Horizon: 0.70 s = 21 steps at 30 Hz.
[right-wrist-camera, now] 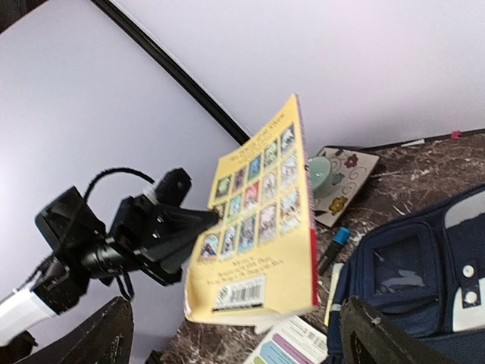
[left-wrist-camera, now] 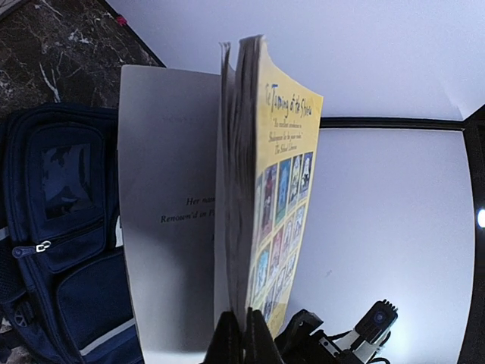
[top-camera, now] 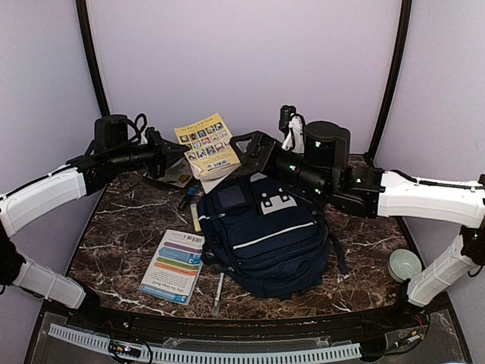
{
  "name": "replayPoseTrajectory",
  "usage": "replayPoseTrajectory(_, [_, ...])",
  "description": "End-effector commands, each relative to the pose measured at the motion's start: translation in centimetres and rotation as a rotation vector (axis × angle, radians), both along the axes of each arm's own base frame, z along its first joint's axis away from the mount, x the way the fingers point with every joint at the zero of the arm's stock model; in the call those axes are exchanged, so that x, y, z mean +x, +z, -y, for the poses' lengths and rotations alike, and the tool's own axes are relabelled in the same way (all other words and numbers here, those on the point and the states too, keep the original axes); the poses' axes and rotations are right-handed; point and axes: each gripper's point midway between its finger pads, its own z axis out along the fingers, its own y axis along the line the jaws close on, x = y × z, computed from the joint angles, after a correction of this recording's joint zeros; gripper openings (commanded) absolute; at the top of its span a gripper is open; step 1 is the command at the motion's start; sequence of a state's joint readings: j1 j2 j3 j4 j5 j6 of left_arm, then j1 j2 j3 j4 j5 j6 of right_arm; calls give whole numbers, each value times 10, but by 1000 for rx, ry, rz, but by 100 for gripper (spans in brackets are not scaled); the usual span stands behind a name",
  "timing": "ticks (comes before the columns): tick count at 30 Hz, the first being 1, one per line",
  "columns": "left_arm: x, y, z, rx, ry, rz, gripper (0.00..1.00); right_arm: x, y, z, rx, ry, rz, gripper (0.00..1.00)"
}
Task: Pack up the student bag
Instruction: Pass from the left arm to the right
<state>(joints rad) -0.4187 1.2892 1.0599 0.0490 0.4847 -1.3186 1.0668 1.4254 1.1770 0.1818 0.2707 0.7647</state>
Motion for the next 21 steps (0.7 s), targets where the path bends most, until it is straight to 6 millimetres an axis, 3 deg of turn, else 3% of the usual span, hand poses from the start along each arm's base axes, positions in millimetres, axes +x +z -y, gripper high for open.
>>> replayPoseTrajectory(1, [1, 39, 9, -118, -6, 98, 0, 5, 46, -17, 196, 37, 2, 93])
replayPoseTrajectory(5, [-5, 56, 6, -179, -1, 146, 0, 13, 37, -26, 229, 15, -70, 88])
replayPoseTrajectory(12, [-22, 65, -3, -217, 8, 180, 0, 22, 36, -30, 263, -22, -98, 85])
replayPoseTrajectory(21, [-39, 71, -14, -239, 23, 195, 0, 27, 46, -2, 238, -128, -63, 80])
